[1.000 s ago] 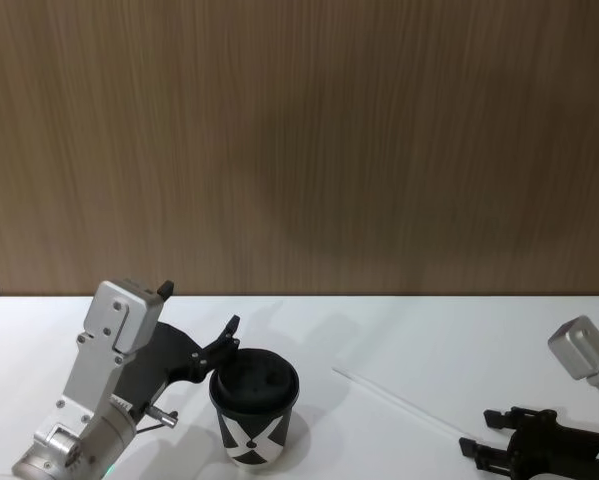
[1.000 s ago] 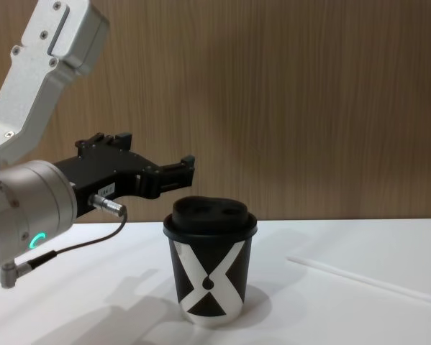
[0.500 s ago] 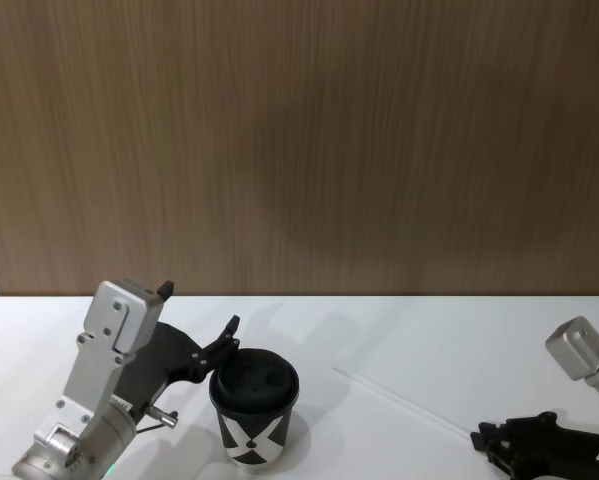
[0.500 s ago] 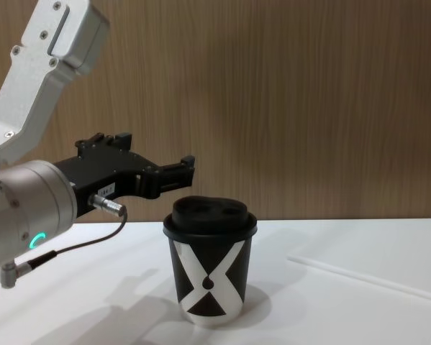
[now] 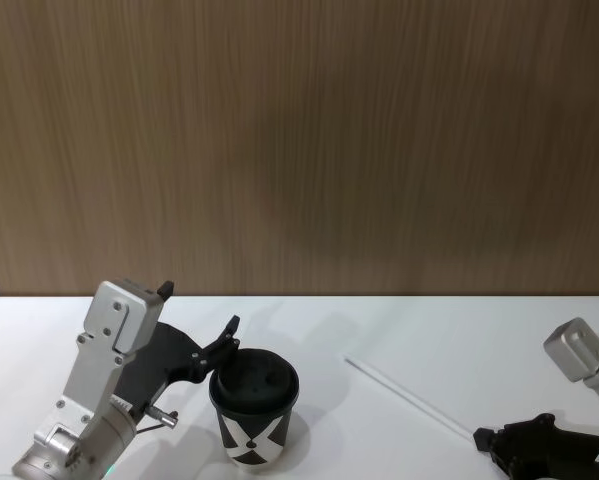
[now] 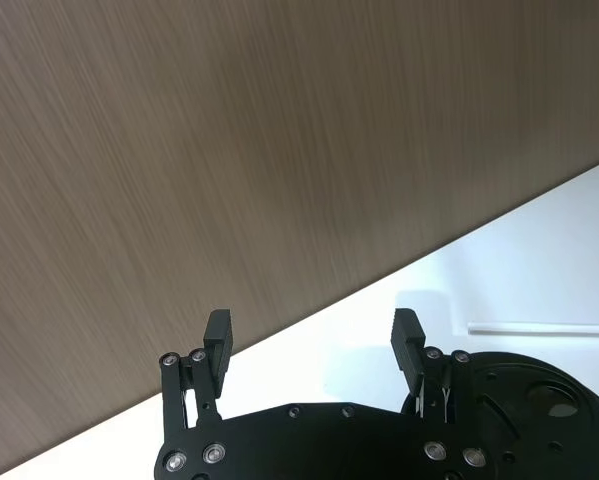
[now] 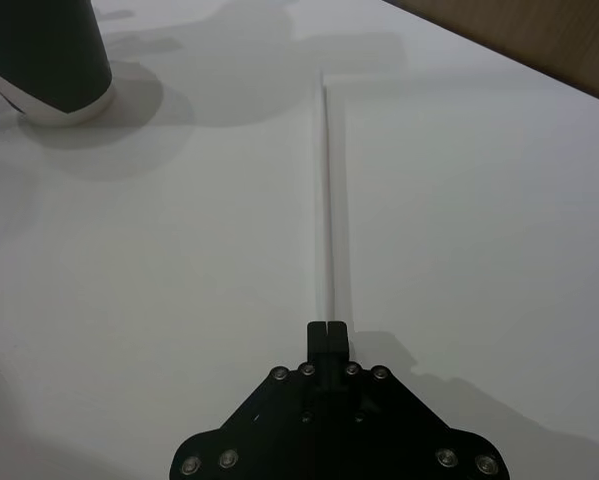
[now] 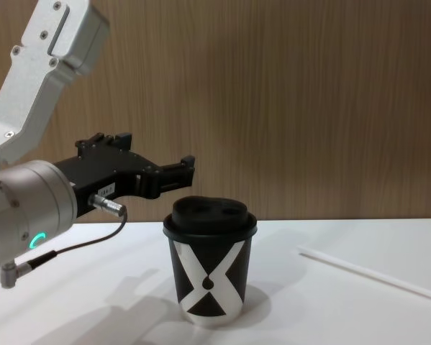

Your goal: Pick up the straw with one hand, pass it to the other hand, and insert it into the cup.

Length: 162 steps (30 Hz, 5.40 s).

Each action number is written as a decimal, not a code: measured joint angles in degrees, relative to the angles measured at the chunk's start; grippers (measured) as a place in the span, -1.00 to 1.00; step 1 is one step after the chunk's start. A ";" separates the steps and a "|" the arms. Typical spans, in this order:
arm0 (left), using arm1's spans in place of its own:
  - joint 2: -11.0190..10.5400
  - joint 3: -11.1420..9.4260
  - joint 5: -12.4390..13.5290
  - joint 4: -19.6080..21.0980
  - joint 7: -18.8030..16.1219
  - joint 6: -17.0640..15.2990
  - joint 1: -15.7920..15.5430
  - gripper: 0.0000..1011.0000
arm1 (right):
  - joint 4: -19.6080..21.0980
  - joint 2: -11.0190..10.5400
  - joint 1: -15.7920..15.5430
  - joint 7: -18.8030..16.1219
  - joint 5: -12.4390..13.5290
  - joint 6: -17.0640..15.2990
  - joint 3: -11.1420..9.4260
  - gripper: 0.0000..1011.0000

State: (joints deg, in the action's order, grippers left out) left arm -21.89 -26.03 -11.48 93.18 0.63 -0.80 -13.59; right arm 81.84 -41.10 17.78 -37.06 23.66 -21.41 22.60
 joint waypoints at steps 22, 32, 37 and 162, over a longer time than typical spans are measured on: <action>0.00 0.00 0.00 0.00 0.00 0.00 0.00 0.98 | 3.31 2.15 -3.43 3.88 5.43 8.76 -5.53 -1.00; -0.01 0.00 0.00 0.00 0.00 0.00 0.00 0.98 | 5.48 4.59 -5.75 4.59 9.58 15.61 -8.92 -1.00; 0.00 0.00 0.00 0.00 0.00 0.00 0.00 0.98 | 5.98 5.96 -6.70 4.09 11.67 18.67 -9.89 -1.00; -5.87 13.83 -32.93 6.36 28.13 1.34 3.61 0.98 | 3.22 13.56 2.57 -13.44 24.53 19.92 2.76 -1.00</action>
State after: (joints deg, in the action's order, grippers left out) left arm -27.76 -12.20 -44.42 99.53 28.75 0.55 -9.98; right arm 85.06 -27.55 20.34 -50.50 48.19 -1.48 25.36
